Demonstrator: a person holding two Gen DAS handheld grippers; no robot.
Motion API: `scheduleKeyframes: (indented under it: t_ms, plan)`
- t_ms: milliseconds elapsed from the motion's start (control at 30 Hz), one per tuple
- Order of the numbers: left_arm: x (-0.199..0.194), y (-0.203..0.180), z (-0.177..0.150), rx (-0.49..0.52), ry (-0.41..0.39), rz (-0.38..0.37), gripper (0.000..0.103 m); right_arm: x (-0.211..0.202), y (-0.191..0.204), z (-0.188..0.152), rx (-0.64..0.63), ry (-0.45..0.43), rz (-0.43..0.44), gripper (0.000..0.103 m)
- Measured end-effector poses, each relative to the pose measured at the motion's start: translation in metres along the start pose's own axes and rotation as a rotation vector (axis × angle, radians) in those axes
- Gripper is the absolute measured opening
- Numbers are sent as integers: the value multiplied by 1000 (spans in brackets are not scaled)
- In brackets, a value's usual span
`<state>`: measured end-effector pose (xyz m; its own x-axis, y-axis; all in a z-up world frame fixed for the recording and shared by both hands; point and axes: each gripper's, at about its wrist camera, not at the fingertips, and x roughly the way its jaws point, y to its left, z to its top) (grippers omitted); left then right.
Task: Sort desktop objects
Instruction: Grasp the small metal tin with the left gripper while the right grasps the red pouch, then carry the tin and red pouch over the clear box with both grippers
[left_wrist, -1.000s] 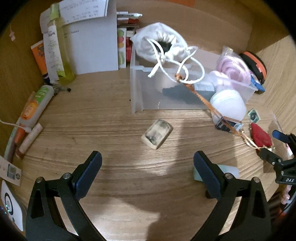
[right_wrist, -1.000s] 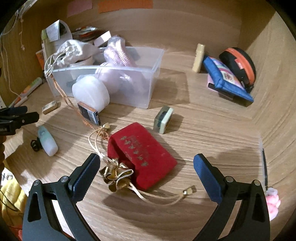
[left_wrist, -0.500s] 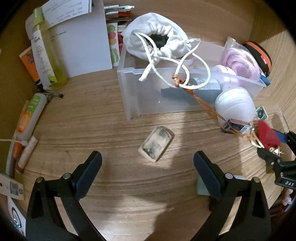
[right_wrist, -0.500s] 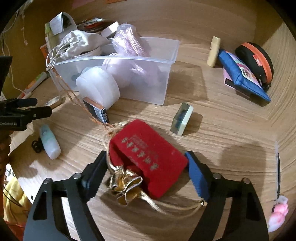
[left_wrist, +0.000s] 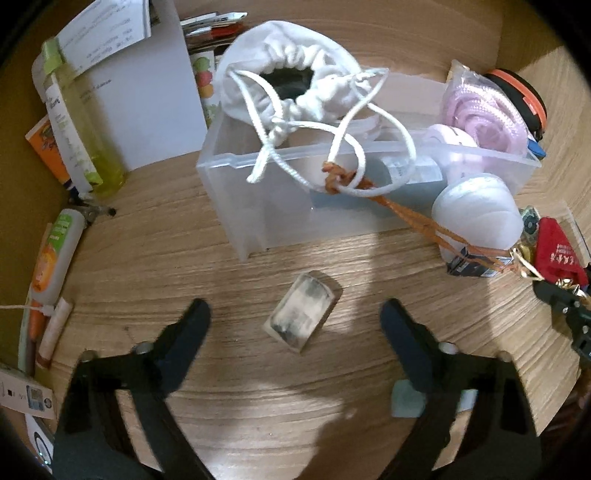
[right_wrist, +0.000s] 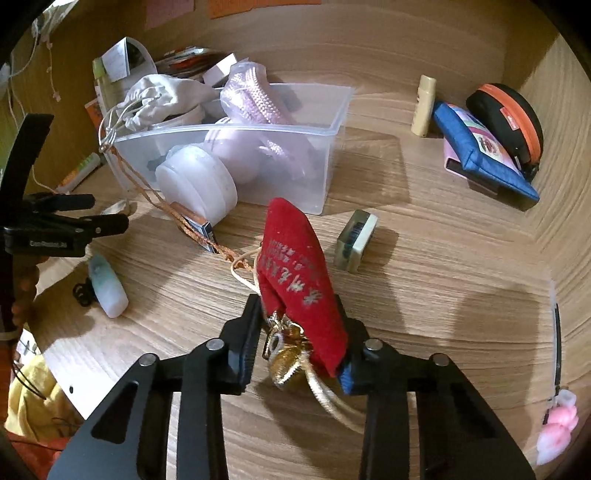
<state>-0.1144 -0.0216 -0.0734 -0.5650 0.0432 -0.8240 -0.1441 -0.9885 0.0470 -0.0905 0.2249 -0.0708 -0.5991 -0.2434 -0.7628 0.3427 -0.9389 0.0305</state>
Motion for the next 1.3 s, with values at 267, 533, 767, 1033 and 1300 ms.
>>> scheduleKeyframes:
  t_ms: [267,533,767,1033,1300]
  plan:
    - [-7,-7,-2,28,-15,-37,49,-12,-4,2,18,-50,-4,24]
    - [-18,-12,-9,50,-25,-63,24,-29,-7,7,36,-103,-1,23]
    - [-37,-18,-19,33,-61,-43,23,-48,-3,13,28,-153,-6,23]
    - [-77,-12,-14,19,-177,-50,23,-65,3,22,17,-206,-12,23]
    - [-93,-12,-10,12,-274,-57,23,-82,12,38,-9,-268,-10,23]
